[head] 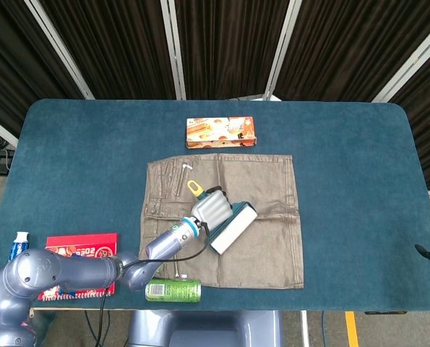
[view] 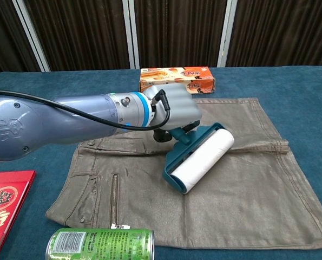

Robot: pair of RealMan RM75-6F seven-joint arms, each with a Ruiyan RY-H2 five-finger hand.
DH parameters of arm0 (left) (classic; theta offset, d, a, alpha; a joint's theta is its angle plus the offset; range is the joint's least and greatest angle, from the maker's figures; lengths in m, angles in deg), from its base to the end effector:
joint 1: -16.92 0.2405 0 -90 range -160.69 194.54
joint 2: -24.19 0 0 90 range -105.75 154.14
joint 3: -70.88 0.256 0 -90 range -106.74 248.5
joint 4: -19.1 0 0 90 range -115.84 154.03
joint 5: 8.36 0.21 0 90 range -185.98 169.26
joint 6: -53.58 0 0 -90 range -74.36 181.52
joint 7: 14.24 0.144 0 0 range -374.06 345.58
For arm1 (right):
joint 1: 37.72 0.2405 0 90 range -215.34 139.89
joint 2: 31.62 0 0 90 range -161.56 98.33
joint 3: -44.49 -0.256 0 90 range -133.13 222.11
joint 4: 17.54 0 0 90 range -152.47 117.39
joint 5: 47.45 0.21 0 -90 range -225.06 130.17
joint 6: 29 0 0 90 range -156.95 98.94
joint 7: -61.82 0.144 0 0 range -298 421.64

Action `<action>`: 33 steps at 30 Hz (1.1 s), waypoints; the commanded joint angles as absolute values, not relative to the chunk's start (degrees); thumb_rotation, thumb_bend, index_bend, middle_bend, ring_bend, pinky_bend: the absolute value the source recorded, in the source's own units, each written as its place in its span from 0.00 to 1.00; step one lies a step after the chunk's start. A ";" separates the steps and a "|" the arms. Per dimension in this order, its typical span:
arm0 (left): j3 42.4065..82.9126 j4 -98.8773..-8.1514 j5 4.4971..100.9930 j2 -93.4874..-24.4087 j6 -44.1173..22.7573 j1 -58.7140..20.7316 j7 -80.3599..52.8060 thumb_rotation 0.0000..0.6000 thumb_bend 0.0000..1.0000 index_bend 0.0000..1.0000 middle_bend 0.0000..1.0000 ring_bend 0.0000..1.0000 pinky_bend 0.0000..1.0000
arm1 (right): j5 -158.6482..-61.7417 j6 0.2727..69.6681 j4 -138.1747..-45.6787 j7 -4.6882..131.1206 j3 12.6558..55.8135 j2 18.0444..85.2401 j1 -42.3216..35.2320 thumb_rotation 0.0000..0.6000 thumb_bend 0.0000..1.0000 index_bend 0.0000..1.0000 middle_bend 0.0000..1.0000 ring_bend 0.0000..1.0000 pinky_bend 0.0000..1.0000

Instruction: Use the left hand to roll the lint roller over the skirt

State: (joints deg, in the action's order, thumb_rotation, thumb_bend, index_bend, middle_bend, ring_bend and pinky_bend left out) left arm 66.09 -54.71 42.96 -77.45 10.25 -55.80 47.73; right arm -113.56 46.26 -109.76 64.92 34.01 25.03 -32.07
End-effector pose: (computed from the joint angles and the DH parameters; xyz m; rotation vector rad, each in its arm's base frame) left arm -0.0045 0.3534 -0.1127 -2.3299 0.1036 -0.5385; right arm -0.3560 -0.2065 0.2221 1.0972 -1.0090 0.7391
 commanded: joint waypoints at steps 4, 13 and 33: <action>67.48 -54.67 39.93 -78.07 9.54 -56.82 51.28 1.00 0.75 0.55 0.51 0.41 0.45 | -113.40 46.82 -109.86 63.96 33.96 25.20 -32.15 1.00 0.00 0.00 0.00 0.00 0.00; 70.45 -54.70 35.32 -74.79 7.96 -54.88 51.95 1.00 0.75 0.55 0.51 0.41 0.45 | -113.15 46.84 -110.04 63.39 33.94 25.36 -32.14 1.00 0.00 0.00 0.00 0.00 0.00; 77.15 -48.43 39.15 -65.09 9.72 -46.59 41.04 1.00 0.75 0.54 0.51 0.41 0.45 | -112.99 47.25 -111.39 61.12 33.73 25.72 -31.69 1.00 0.00 0.00 0.00 0.00 0.00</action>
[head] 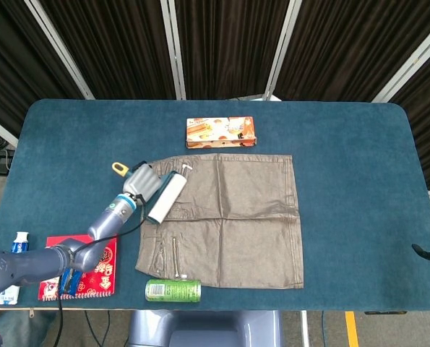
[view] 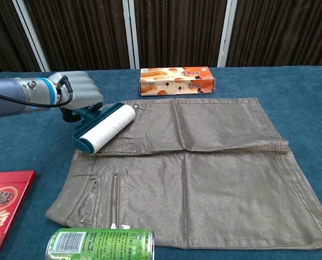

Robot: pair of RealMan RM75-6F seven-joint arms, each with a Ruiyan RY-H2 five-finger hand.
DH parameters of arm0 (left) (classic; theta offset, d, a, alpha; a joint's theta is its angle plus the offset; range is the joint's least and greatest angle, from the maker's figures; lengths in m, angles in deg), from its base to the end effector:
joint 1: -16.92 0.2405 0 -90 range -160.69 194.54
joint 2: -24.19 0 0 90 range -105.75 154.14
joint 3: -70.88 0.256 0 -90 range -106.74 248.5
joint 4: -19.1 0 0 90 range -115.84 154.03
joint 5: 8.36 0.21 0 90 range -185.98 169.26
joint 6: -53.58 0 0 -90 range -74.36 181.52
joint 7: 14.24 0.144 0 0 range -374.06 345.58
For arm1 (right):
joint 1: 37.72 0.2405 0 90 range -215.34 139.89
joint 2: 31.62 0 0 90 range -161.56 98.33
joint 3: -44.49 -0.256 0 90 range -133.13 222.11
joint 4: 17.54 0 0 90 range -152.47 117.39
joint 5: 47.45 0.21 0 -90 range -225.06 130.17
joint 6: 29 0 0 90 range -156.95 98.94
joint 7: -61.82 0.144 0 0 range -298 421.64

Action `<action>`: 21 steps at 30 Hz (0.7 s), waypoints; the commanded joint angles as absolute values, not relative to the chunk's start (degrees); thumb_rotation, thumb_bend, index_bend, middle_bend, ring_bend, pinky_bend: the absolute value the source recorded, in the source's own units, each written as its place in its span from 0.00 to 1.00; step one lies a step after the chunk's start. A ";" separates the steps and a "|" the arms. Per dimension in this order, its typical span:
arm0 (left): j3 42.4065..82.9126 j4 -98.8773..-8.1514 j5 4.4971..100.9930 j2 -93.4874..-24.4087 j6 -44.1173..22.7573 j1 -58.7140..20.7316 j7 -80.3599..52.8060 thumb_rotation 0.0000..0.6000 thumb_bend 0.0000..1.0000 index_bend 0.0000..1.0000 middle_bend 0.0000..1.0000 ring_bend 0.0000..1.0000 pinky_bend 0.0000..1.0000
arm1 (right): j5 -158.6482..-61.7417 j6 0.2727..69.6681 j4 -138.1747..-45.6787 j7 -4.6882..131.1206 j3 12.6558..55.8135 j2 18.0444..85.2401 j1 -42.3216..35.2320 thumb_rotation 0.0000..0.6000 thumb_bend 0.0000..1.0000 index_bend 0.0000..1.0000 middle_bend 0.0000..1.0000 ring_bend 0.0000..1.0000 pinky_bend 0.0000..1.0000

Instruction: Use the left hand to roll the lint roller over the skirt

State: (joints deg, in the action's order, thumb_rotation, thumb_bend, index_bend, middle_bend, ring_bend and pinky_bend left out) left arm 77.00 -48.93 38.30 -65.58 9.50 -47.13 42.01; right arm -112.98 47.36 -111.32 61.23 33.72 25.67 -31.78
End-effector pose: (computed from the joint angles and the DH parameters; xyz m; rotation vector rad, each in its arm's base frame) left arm -0.1520 0.4133 -0.0290 -2.1399 -0.0594 -0.1625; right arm -0.3492 -0.2086 0.2171 1.1052 -0.9843 0.7252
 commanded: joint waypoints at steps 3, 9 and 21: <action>76.86 -48.60 40.17 -65.17 9.86 -46.53 40.28 1.00 0.75 0.55 0.51 0.41 0.45 | -112.96 47.10 -111.48 61.04 33.70 25.74 -31.57 1.00 0.00 0.00 0.00 0.00 0.00; 75.73 -50.44 42.31 -66.75 9.83 -47.64 40.51 1.00 0.75 0.54 0.51 0.41 0.45 | -112.77 46.97 -111.43 61.65 33.52 25.53 -31.60 1.00 0.00 0.00 0.00 0.00 0.00; 71.98 -56.00 41.29 -72.33 8.41 -53.16 48.32 1.00 0.75 0.55 0.51 0.41 0.45 | -112.71 47.24 -110.89 63.95 33.33 24.72 -32.33 1.00 0.00 0.00 0.00 0.00 0.00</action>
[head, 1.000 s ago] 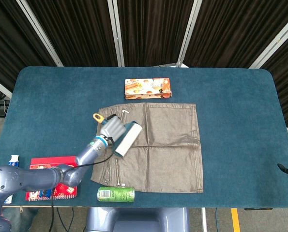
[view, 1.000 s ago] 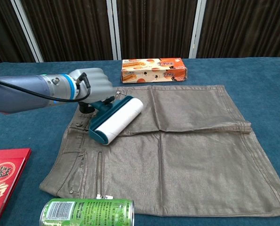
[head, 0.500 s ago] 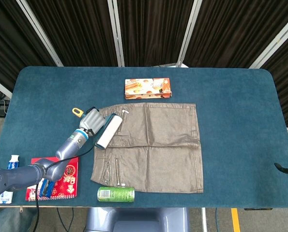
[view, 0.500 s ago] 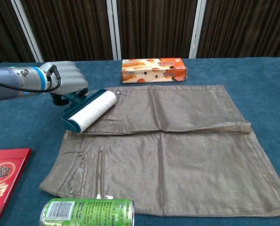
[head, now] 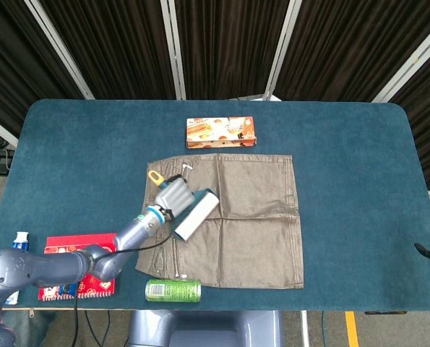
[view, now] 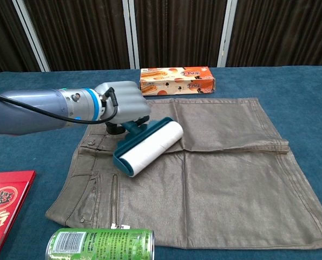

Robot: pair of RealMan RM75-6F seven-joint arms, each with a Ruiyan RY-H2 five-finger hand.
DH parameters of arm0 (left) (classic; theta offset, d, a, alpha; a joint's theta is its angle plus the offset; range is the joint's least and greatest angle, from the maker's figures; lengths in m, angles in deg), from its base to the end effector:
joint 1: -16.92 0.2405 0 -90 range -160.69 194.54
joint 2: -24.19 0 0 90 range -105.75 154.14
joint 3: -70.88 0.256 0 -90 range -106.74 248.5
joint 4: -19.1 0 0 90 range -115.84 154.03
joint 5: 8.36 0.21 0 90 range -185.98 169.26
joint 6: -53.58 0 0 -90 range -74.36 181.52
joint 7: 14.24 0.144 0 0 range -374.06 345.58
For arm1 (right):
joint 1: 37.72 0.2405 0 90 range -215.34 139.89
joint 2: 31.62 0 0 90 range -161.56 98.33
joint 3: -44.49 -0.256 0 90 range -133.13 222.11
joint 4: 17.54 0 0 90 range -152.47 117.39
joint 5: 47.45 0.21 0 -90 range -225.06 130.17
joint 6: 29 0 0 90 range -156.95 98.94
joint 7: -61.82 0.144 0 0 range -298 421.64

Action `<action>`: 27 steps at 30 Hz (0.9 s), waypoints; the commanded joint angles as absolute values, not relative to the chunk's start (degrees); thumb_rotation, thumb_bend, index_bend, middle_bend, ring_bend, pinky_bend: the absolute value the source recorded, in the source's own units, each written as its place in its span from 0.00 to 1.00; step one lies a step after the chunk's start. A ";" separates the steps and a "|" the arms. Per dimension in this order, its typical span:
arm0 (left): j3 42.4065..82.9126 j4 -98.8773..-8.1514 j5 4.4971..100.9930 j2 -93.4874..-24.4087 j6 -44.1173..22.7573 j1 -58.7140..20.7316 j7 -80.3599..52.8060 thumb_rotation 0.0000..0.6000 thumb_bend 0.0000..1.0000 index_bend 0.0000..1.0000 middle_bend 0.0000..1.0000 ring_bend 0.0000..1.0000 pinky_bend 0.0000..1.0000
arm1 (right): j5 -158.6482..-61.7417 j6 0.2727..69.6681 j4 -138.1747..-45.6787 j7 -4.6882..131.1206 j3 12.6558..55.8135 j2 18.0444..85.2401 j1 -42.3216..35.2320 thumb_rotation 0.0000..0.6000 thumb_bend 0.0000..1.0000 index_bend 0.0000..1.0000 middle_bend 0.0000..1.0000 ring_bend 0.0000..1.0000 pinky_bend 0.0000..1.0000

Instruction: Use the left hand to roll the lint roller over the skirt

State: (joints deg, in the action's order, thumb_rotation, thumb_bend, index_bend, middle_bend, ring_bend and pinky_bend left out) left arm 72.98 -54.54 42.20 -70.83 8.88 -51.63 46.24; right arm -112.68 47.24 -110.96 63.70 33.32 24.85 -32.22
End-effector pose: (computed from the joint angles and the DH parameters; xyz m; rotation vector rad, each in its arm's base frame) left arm -0.0755 0.3778 -0.0782 -2.2724 0.0839 -0.3471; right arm -0.3522 -0.2072 0.2244 1.0782 -0.9962 0.7449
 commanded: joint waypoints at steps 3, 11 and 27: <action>71.21 -57.09 40.30 -73.99 7.97 -54.66 50.66 1.00 0.75 0.55 0.51 0.41 0.45 | -112.73 47.15 -110.69 64.27 33.37 24.63 -32.43 1.00 0.00 0.00 0.00 0.00 0.00; 70.37 -58.20 37.67 -77.29 6.90 -57.52 55.34 1.00 0.75 0.54 0.51 0.41 0.45 | -112.77 47.08 -110.27 64.86 33.34 24.56 -32.55 1.00 0.00 0.00 0.00 0.00 0.00; 74.79 -55.41 34.00 -71.81 5.61 -53.19 52.06 1.00 0.75 0.54 0.51 0.41 0.45 | -113.09 47.11 -110.81 65.44 33.41 24.19 -32.79 1.00 0.00 0.00 0.00 0.00 0.00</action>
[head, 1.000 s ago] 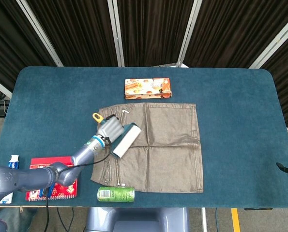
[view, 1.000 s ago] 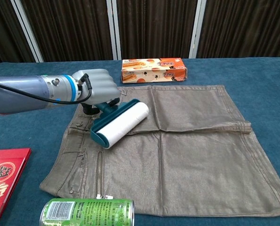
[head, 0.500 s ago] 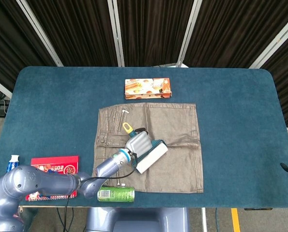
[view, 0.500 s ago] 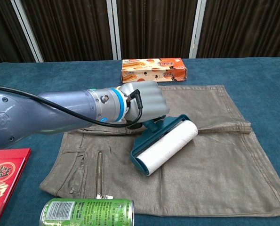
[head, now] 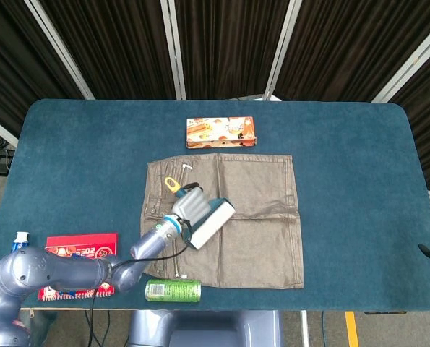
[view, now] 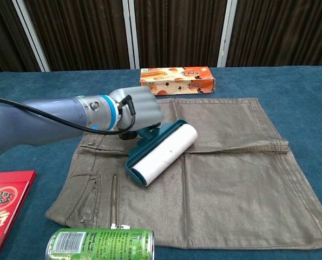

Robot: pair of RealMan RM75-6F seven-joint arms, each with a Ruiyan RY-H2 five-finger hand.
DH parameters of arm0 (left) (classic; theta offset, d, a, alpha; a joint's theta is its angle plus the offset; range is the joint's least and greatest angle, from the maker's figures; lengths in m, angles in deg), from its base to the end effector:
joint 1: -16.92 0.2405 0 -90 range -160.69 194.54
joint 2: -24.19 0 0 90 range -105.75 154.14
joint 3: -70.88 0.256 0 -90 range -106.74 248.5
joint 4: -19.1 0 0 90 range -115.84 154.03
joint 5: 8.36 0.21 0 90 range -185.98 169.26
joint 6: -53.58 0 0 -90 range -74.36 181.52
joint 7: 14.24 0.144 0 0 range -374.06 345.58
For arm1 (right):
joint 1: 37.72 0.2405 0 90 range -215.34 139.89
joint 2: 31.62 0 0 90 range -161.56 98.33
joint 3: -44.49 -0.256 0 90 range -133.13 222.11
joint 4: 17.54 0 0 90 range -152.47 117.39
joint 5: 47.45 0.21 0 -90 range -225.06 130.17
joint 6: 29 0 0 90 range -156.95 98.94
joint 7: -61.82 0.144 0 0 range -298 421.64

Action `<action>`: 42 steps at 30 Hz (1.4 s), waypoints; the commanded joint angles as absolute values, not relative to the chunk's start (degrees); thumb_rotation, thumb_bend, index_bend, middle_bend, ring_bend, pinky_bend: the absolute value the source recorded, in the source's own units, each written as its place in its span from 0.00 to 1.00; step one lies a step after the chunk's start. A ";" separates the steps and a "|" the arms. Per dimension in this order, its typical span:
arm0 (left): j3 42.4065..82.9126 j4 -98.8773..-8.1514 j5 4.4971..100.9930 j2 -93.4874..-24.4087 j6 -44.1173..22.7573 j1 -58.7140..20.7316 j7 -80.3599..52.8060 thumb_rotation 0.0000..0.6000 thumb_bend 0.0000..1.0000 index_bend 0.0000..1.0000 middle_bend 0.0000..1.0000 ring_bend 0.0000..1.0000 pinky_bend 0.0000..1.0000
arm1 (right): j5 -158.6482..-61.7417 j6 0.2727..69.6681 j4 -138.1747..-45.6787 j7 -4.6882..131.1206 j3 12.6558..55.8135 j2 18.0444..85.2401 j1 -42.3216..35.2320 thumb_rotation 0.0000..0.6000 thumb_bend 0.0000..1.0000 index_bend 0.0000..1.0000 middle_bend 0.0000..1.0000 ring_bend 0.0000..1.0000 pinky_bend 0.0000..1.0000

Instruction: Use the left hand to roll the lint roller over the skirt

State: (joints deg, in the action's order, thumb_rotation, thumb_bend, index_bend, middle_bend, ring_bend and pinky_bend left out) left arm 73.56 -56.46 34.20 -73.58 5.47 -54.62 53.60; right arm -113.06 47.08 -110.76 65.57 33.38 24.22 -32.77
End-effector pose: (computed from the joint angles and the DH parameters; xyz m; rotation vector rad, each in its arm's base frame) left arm -0.0599 0.3672 -0.0921 -2.2586 0.1061 -0.3115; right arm -0.3545 -0.2039 0.2282 1.0689 -1.0082 0.7552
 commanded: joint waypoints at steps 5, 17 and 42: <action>76.95 -53.32 34.77 -68.96 6.63 -50.60 48.75 1.00 0.75 0.54 0.51 0.41 0.45 | -113.07 47.04 -111.12 64.29 33.57 24.46 -32.58 1.00 0.00 0.00 0.00 0.00 0.00; 78.93 -47.22 38.88 -64.79 8.23 -43.10 36.11 1.00 0.75 0.55 0.51 0.41 0.45 | -113.31 47.08 -112.17 61.09 33.97 25.50 -31.84 1.00 0.00 0.00 0.00 0.00 0.00; 75.73 -42.13 46.28 -60.61 6.92 -31.94 16.98 1.00 0.00 0.01 0.00 0.00 0.01 | -114.89 48.12 -113.84 60.40 34.45 25.30 -31.92 1.00 0.00 0.00 0.00 0.00 0.00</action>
